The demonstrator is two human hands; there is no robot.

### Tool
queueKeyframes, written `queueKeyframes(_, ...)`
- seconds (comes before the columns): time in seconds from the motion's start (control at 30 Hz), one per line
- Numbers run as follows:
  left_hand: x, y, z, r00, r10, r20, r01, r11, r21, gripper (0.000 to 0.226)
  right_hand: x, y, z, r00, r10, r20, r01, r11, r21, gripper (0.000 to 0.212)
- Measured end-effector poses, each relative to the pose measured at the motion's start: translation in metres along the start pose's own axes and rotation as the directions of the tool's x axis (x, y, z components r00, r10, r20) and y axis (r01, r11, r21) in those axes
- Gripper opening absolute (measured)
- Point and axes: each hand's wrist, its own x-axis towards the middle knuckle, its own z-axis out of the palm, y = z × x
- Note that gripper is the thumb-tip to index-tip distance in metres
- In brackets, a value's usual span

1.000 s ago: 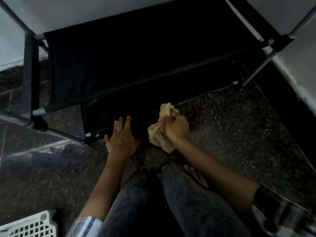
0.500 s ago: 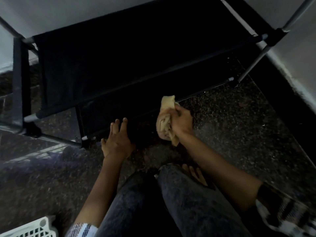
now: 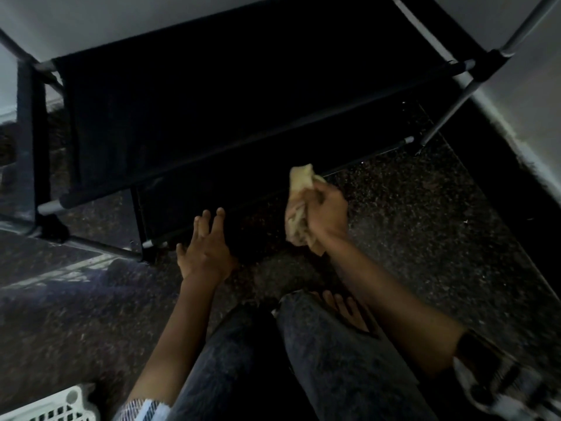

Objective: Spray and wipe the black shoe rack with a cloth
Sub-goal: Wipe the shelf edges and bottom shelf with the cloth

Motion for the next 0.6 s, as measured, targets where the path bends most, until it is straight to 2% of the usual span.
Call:
queueKeyframes(0.07,0.000,0.000,0.000,1.000,0.005,0.002,-0.005,1.000,-0.001,0.093,0.005,0.002,-0.006,0.999,0.018,-0.047,-0.021,0.998,-0.060,0.030)
queueKeyframes(0.13,0.000,0.001,0.001,1.000,-0.001,-0.006,0.001,1.000,-0.003,0.093,-0.002,-0.001,0.001,1.000,-0.011,-0.014,0.009,0.990,-0.141,0.030)
queueKeyframes(0.27,0.002,0.004,0.001,0.999,-0.027,-0.030,0.029,0.998,0.050,0.083,-0.036,-0.005,0.037,0.952,-0.134,0.274,0.193,0.961,-0.201,0.034)
queueKeyframes(0.33,0.001,0.006,0.001,0.998,-0.042,-0.037,0.045,0.994,0.095,0.079,-0.039,-0.003,0.041,0.929,-0.148,0.340,0.224,0.954,-0.198,0.035)
queueKeyframes(0.4,-0.002,0.008,0.000,0.998,-0.048,-0.048,0.054,0.988,0.146,0.076,-0.030,-0.001,0.032,0.945,-0.128,0.302,0.192,0.963,-0.192,0.035)
queueKeyframes(0.5,-0.003,0.010,0.001,0.996,-0.061,-0.060,0.071,0.981,0.183,0.070,-0.006,0.007,0.004,0.990,-0.055,0.132,0.078,0.982,-0.174,0.033)
queueKeyframes(0.6,-0.004,0.017,-0.003,0.994,-0.101,-0.050,0.108,0.974,0.200,0.069,0.019,0.013,-0.028,0.999,0.005,-0.038,-0.009,0.994,-0.111,0.032)
